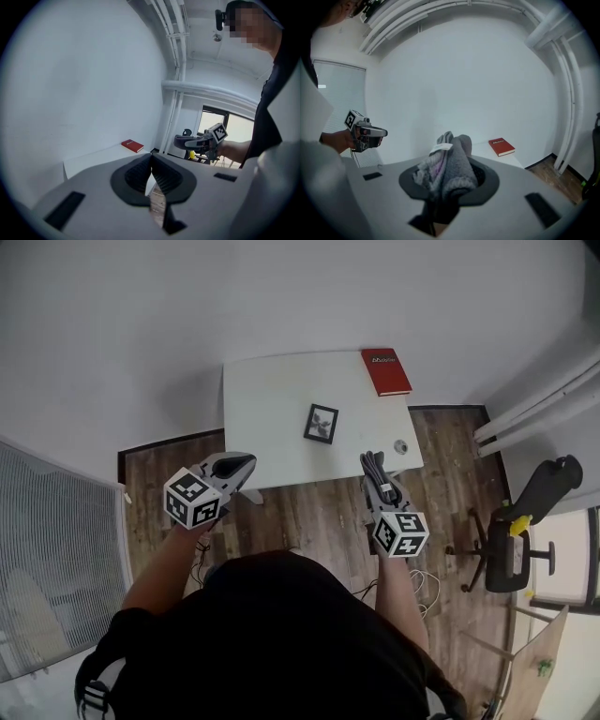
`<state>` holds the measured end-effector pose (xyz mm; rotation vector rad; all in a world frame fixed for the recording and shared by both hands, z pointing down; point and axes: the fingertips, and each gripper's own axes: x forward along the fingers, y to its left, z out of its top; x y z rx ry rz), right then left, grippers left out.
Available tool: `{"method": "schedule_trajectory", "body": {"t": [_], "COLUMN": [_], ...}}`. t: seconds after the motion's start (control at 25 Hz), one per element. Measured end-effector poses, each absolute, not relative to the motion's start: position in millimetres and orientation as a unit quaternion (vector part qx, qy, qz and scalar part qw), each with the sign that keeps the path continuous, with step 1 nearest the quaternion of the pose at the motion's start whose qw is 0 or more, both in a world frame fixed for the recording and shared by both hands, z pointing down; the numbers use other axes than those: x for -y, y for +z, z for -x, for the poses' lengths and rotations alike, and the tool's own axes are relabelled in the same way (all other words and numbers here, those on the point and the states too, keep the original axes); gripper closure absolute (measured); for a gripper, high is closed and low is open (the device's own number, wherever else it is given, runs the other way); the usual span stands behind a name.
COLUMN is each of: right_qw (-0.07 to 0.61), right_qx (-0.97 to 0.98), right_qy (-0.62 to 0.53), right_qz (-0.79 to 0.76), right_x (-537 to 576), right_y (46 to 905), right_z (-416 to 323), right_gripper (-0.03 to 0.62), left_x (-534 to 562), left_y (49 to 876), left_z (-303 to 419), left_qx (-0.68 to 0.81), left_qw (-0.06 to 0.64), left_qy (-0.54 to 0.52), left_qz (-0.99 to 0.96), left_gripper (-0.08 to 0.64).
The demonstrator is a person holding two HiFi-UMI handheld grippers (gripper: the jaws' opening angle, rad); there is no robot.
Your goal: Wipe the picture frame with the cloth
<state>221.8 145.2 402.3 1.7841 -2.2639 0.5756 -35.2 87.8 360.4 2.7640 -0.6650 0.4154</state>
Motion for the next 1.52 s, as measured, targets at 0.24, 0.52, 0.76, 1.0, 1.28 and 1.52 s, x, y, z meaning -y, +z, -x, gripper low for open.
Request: {"method": "schedule_trajectory", "body": {"t": [0.24, 0.52, 0.76, 1.0, 1.28, 1.52], "right_qw": [0.090, 0.079, 0.085, 0.092, 0.104, 0.117], "right_qx": [0.768, 0.758, 0.754, 0.731, 0.722, 0.711], "right_qy": [0.205, 0.217, 0.213, 0.213, 0.198, 0.198], "right_qz": [-0.600, -0.609, -0.615, -0.642, -0.655, -0.665], "right_x": [-149, -148, -145, -137, -109, -84], "right_y": [409, 416, 412, 412, 394, 386], "right_z": [-234, -244, -238, -247, -223, -199], "right_gripper": [0.486, 0.486, 0.486, 0.486, 0.486, 0.485], "left_x": [-98, -99, -91, -68, -25, 18], "left_y": [367, 358, 371, 369, 367, 370], "left_z": [4, -23, -13, -19, -2, 28], "left_qx": [0.209, 0.185, 0.178, 0.153, 0.130, 0.120], "left_qw": [0.133, 0.105, 0.124, 0.116, 0.115, 0.123], "left_qy": [0.163, 0.168, 0.169, 0.152, 0.139, 0.130], "left_qz": [-0.955, -0.963, -0.961, -0.970, -0.975, -0.976], "left_gripper": [0.549, 0.549, 0.549, 0.549, 0.549, 0.549]}}
